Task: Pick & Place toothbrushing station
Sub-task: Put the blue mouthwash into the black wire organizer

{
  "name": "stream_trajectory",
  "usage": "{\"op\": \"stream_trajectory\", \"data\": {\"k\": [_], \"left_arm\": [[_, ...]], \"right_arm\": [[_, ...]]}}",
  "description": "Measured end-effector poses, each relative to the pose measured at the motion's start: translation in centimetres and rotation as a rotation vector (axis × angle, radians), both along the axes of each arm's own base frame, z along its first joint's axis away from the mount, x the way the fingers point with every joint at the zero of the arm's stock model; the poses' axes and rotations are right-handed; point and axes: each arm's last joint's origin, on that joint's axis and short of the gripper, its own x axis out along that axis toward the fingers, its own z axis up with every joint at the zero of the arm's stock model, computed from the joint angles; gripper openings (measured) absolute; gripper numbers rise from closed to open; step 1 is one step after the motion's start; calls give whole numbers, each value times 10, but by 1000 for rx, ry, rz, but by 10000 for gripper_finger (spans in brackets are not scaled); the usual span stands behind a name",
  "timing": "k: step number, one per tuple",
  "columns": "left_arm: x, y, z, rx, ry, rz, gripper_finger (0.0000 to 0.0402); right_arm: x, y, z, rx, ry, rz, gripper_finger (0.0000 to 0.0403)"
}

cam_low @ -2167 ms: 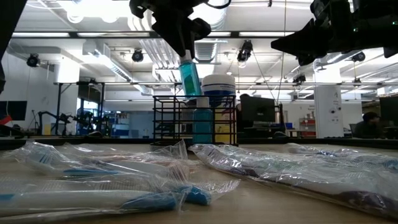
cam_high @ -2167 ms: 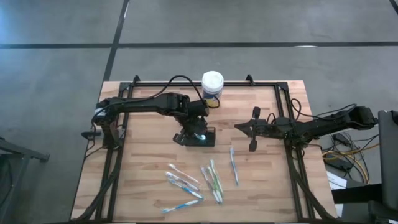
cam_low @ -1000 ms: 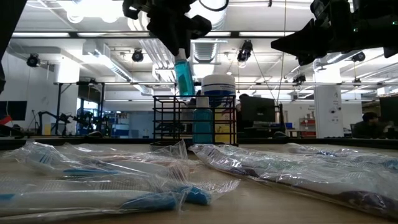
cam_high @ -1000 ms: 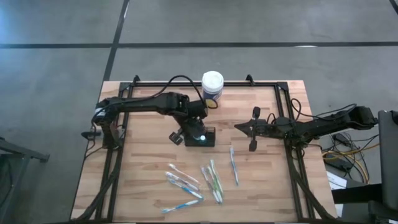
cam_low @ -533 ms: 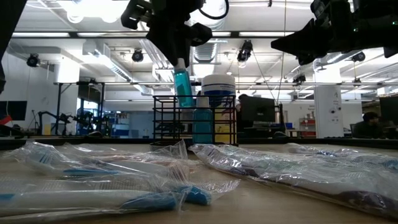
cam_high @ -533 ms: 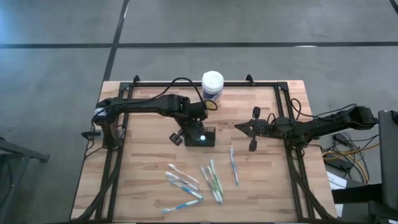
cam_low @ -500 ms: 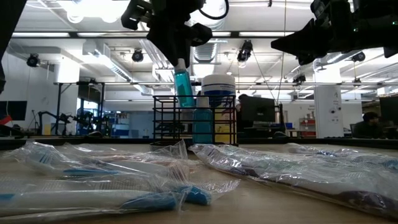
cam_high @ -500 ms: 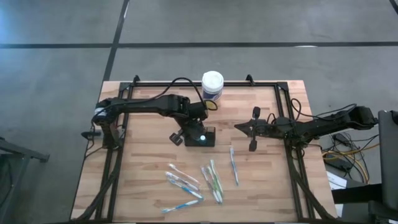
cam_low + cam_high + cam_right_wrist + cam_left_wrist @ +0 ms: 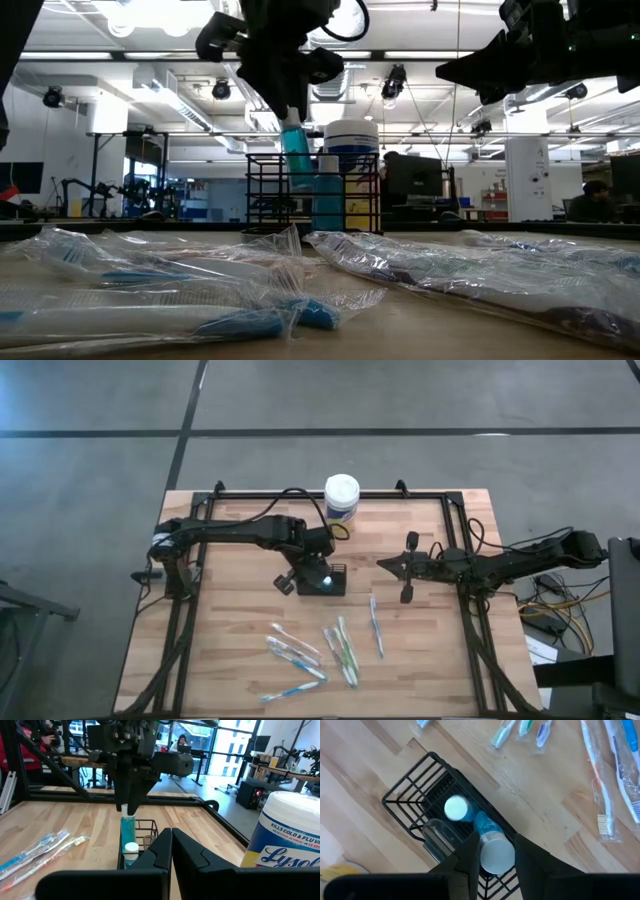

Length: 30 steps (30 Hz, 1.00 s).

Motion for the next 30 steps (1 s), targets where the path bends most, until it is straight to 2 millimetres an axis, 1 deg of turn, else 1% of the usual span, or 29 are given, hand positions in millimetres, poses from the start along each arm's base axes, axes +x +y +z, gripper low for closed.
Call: {"op": "stream_trajectory", "data": {"k": [8, 26, 30], "left_arm": [[0, 0, -10, 10, 5, -23, 96], [2, 0, -12, 15, -10, -35, 96], [5, 1, -18, 15, 0, -37, 96]], "right_arm": [[0, 0, 0, 0, 0, 0, 8], [0, 0, 0, -4, 3, 0, 8], [0, 0, 0, -4, 3, 0, 8]]}}
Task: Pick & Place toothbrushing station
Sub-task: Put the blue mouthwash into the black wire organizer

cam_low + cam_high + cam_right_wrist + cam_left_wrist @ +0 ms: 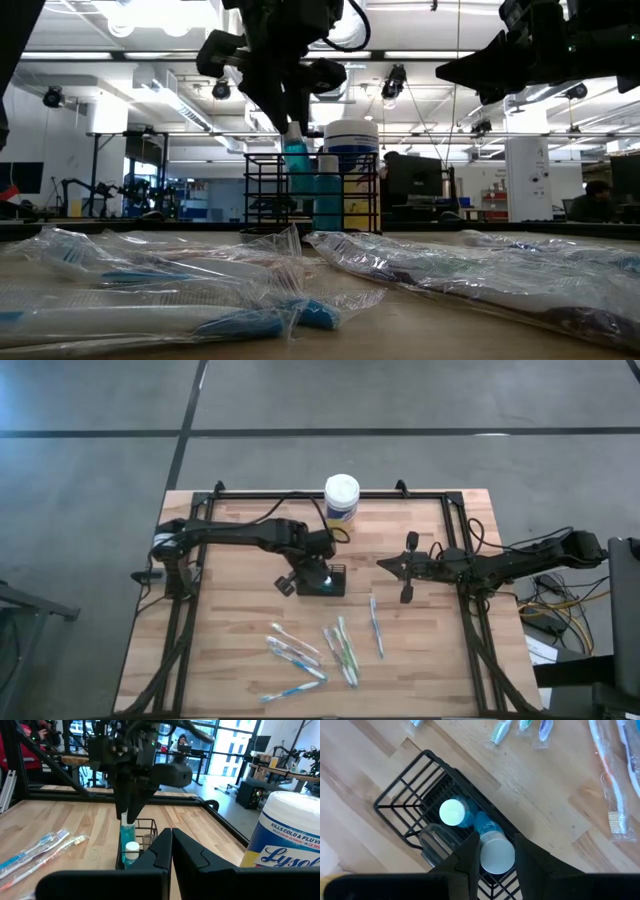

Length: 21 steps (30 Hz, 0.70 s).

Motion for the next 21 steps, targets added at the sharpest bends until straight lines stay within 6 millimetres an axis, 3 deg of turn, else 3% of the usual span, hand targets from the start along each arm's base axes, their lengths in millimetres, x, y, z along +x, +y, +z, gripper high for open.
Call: {"op": "stream_trajectory", "data": {"k": [9, 21], "left_arm": [[9, 2, -20, 5, 61, -13, 96], [9, 4, -22, 9, 63, -21, 96]], "right_arm": [[0, 0, 0, -3, 4, 0, 8], [0, -2, 0, -10, 6, -13, 8]]}}
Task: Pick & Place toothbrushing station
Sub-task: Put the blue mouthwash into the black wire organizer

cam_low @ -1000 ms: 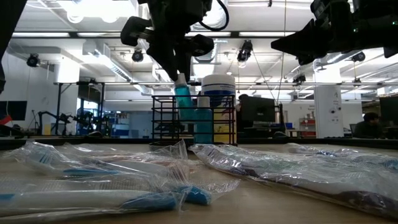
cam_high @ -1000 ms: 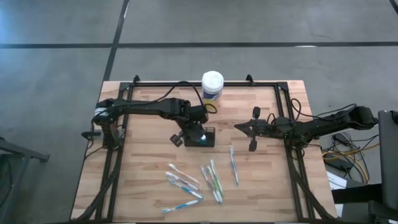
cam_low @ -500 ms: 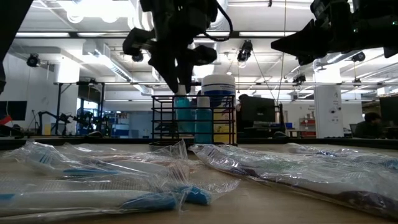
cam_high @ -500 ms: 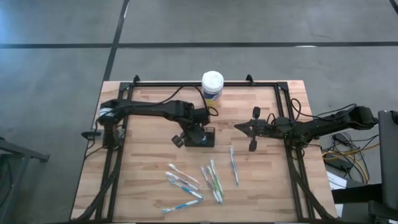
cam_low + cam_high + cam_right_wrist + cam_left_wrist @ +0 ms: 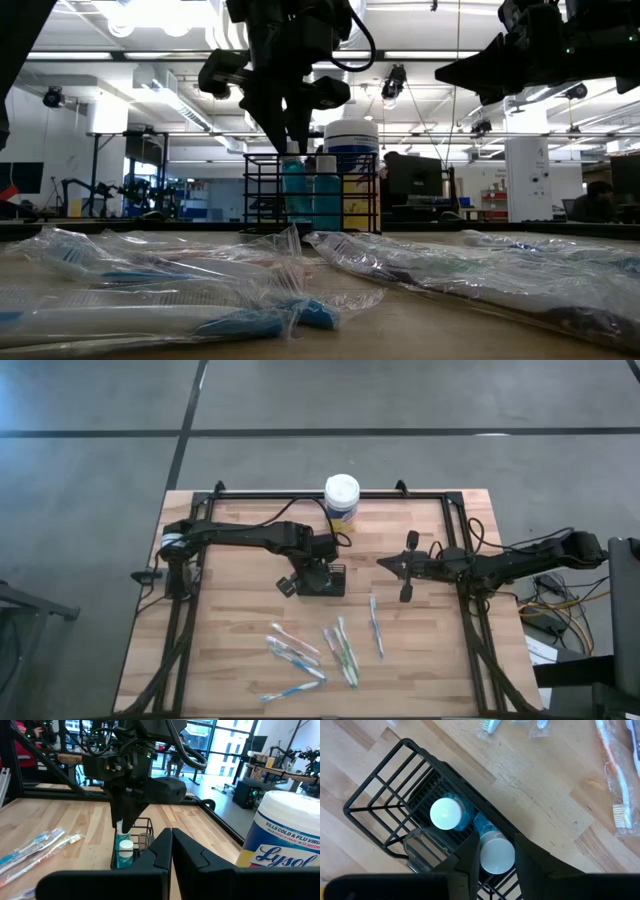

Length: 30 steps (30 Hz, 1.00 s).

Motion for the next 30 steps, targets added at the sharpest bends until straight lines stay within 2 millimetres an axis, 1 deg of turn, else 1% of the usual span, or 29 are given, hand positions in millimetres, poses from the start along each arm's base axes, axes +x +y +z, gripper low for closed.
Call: {"op": "stream_trajectory", "data": {"k": [13, 25, 30], "left_arm": [[3, 1, 0, 9, -27, 2, 98], [1, 1, -2, 6, -8, -3, 95], [6, 2, -13, 9, 20, -4, 95]], "right_arm": [[0, 0, 0, 2, -1, -1, 8], [0, 0, 0, -2, 0, -1, 8], [0, 0, 0, -4, 0, -1, 8]]}}
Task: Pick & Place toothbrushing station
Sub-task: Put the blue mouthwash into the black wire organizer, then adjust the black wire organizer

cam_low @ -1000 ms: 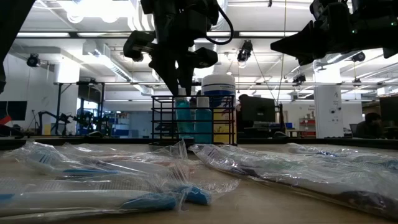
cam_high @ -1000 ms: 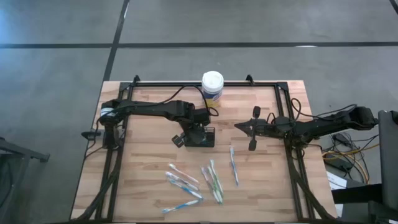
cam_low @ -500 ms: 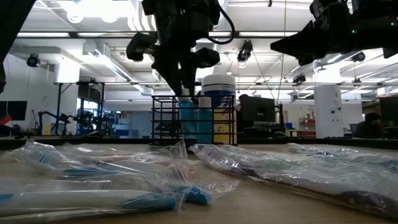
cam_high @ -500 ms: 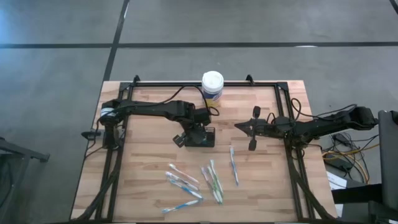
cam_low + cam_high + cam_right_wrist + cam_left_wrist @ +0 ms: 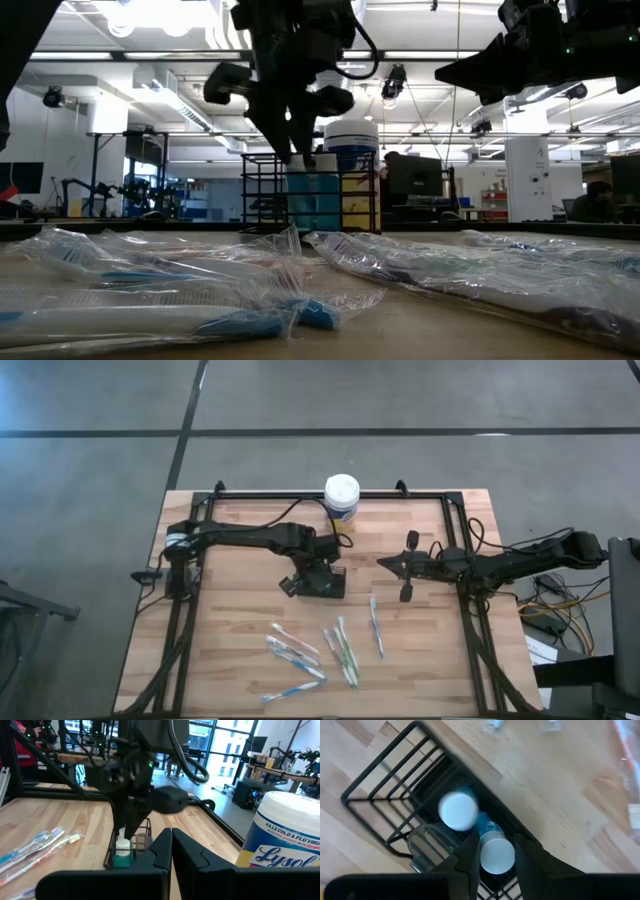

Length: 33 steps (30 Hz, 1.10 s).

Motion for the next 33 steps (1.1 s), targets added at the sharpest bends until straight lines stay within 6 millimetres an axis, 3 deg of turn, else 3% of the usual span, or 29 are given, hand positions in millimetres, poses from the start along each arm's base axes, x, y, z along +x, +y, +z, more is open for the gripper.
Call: {"op": "stream_trajectory", "data": {"k": [12, 25, 33], "left_arm": [[7, 1, 2, 16, 26, 17, 105], [6, 2, 5, 8, 31, 53, 174], [1, 1, 19, -1, 19, 65, 192]], "right_arm": [[0, 0, 0, -1, 6, 0, 8], [0, 0, -1, 3, 7, 0, 8], [0, 0, -1, 0, 7, 0, 8]]}}
